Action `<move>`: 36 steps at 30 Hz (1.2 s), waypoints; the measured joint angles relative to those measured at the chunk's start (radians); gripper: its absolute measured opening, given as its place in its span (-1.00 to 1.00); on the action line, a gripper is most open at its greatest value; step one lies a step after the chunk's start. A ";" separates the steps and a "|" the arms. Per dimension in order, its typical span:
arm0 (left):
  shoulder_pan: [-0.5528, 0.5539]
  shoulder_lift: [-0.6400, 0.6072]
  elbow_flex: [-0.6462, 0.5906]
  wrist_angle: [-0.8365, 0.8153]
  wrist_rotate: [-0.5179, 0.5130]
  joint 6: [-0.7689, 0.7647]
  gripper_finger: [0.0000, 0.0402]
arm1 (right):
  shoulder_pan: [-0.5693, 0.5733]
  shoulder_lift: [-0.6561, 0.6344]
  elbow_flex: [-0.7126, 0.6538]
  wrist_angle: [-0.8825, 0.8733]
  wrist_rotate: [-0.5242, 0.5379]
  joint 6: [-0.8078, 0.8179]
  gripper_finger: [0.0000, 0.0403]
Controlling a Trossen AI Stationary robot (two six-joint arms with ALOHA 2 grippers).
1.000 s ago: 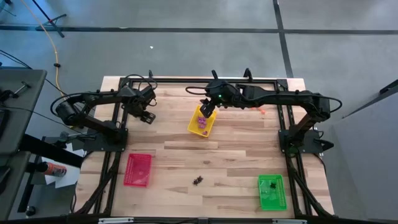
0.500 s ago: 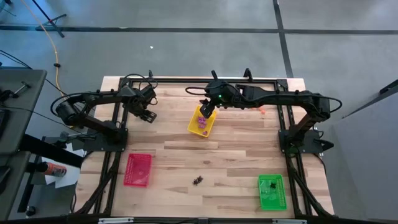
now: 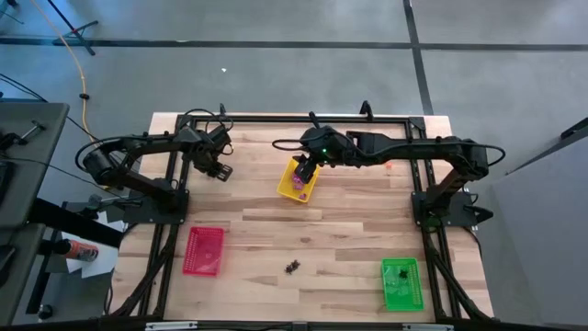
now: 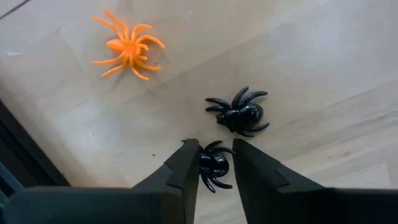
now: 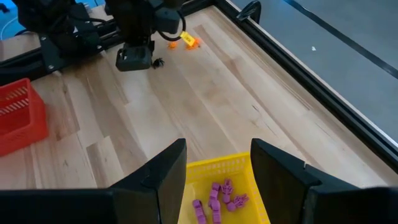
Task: Sort Halloween decoration
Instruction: Put the black spider toy into the green bin
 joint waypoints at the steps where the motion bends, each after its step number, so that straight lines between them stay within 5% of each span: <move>1: 0.000 -0.003 0.000 -0.001 0.004 0.000 -0.61 | 0.000 0.000 0.000 0.000 0.000 0.000 -0.14; 25: 0.000 -0.229 -0.004 -0.040 0.044 -0.130 -0.92 | 0.000 0.000 0.000 0.002 0.001 -0.018 -0.14; 36: -0.003 -0.215 -0.003 -0.119 -0.015 -0.178 -0.57 | 0.000 0.000 0.000 0.001 0.001 -0.018 -0.14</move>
